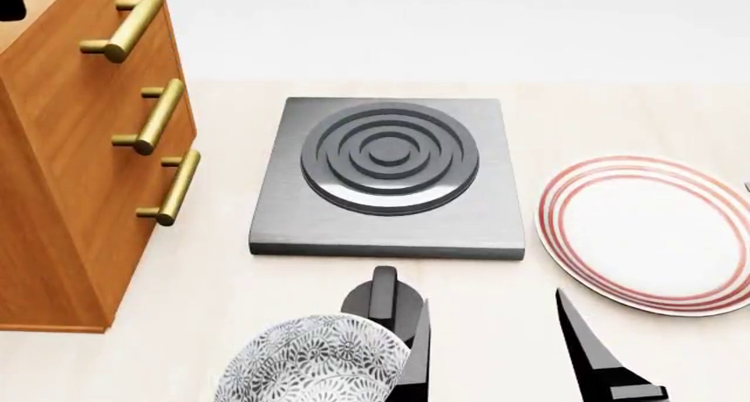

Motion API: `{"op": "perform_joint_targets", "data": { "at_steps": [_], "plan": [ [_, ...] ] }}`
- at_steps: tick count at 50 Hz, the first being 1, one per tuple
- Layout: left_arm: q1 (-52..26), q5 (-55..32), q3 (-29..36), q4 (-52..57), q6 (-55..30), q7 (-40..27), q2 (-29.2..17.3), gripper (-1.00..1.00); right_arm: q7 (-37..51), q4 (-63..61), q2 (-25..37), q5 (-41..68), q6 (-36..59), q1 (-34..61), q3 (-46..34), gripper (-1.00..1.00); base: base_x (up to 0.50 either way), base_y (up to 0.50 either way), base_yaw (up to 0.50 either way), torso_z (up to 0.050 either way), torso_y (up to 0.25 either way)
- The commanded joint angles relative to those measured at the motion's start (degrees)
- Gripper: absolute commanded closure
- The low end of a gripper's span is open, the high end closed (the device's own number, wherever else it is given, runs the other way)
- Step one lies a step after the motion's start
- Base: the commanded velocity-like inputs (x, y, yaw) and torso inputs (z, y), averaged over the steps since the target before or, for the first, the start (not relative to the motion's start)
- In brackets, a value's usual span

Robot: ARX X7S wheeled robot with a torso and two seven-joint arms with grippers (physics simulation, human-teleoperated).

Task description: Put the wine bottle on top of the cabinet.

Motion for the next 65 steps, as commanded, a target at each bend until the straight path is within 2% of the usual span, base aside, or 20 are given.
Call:
{"op": "perform_joint_targets", "data": {
  "at_steps": [1,18,27,42,45,53,56,65],
  "plan": [
    [0.0,-0.29,0.07,0.05,-0.51,-0.55,-0.18,-1.0,0.25,-0.27,0.15,0.18,0.28,0.06,-0.07,-1.0,0.0,0.0,0.0,0.0,0.0],
    [-0.26,-0.14,0.26,-0.37,0.06,-0.38,-0.28,-1.0,0.27,0.06,0.33,0.27,-0.14,0.1,-0.3,-1.0,0.0,0.0,0.0,0.0,0.0],
    [0.2,-0.32,0.25,4.81,-0.09,-1.4,-0.29,-1.0,0.35,0.09,0.38,0.09,-0.18,0.14,-0.71,-1.0,0.0,0.0,0.0,0.0,0.0],
    [6.24,-3.52,-1.66,22.11,-4.39,-3.64,-3.5,-1.0,0.32,0.46,0.33,-0.33,-0.11,0.49,-1.79,-1.0,0.0,0.0,0.0,0.0,0.0],
    [8.79,-3.31,-1.66,27.51,-2.32,-3.84,-4.5,-1.0,0.34,0.5,0.36,-0.23,-0.19,0.48,-1.71,-1.0,0.0,0.0,0.0,0.0,0.0],
    [16.91,-5.28,-2.07,44.73,-4.06,-5.94,-7.58,-1.0,0.51,0.12,0.47,-0.45,0.12,0.62,-2.13,-1.0,0.0,0.0,0.0,0.0,0.0],
    [19.42,-3.46,0.52,49.6,-3.69,-6.0,-9.19,-1.0,0.59,0.09,0.49,-0.53,0.11,0.55,-2.26,-1.0,0.0,0.0,0.0,0.0,0.0],
    [28.96,-3.94,2.52,64.87,-3.31,-8.36,-11.13,-1.0,0.84,-0.59,0.95,0.0,0.28,0.47,-1.53,-1.0,0.0,0.0,0.0,0.0,0.0]
  ]
}}
